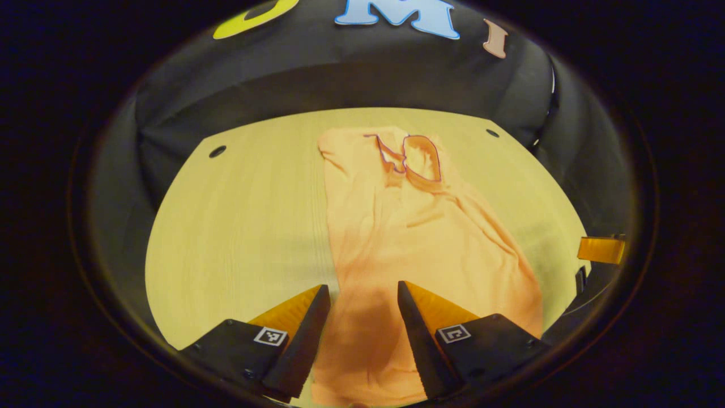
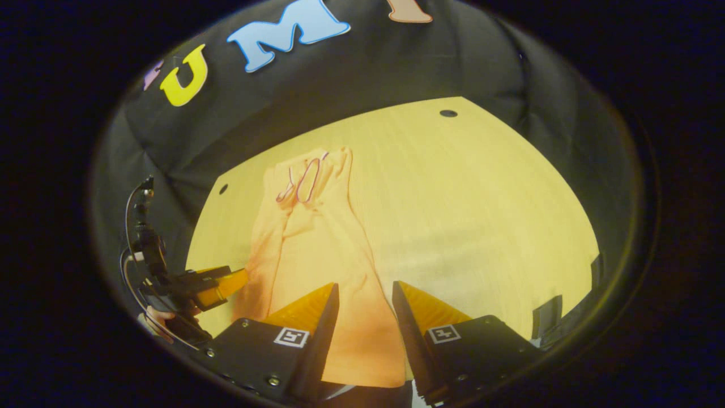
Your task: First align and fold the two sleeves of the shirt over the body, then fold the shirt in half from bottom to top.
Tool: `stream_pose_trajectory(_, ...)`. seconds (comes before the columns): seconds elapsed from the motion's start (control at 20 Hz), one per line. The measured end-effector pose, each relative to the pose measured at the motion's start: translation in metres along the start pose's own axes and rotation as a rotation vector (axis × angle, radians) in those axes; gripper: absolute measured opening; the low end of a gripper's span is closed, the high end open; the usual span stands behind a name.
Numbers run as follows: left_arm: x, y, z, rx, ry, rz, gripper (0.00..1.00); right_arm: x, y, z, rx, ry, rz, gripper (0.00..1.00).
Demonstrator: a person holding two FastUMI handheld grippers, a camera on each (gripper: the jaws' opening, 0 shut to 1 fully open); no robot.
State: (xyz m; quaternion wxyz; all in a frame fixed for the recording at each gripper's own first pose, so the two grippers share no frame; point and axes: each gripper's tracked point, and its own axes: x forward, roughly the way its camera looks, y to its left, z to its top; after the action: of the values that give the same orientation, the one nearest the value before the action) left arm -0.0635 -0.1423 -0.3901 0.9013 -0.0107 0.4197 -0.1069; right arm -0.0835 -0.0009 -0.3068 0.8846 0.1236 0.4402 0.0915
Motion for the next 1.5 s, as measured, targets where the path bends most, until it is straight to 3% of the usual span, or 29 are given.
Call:
stream_pose_trajectory(0.25,-0.036,0.016,-0.074,-0.013,0.148,0.002,0.82,0.011,-0.002,-0.063,-0.034,0.219,0.005,0.62)
stream_pose_trajectory(0.4,-0.057,0.012,-0.109,-0.061,0.206,-0.012,0.81,0.016,-0.003,-0.095,-0.055,0.329,-0.005,0.76)
stream_pose_trajectory(0.45,-0.052,0.017,-0.11,-0.062,0.226,-0.004,0.83,0.019,-0.002,-0.101,-0.063,0.353,-0.005,0.69)
stream_pose_trajectory(0.6,-0.059,0.018,-0.122,-0.039,0.265,0.023,0.82,0.026,-0.004,-0.122,-0.101,0.428,-0.034,0.7)
stream_pose_trajectory(0.8,-0.053,0.022,-0.133,-0.001,0.321,0.07,0.83,0.029,-0.005,-0.13,-0.125,0.467,-0.077,0.7)
stream_pose_trajectory(0.85,-0.051,0.022,-0.131,-0.005,0.331,0.07,0.9,0.027,-0.005,-0.132,-0.129,0.478,-0.088,0.7)
stream_pose_trajectory(1.15,-0.046,0.021,-0.132,-0.054,0.478,0.087,0.9,0.025,-0.011,-0.138,-0.224,0.569,-0.215,0.73)
stream_pose_trajectory(1.4,-0.045,0.02,-0.13,-0.055,0.518,0.087,0.89,0.026,-0.01,-0.136,-0.219,0.568,-0.219,0.77)
stream_pose_trajectory(1.5,-0.045,0.016,-0.128,-0.041,0.509,0.075,0.83,0.024,-0.009,-0.134,-0.223,0.575,-0.219,0.77)
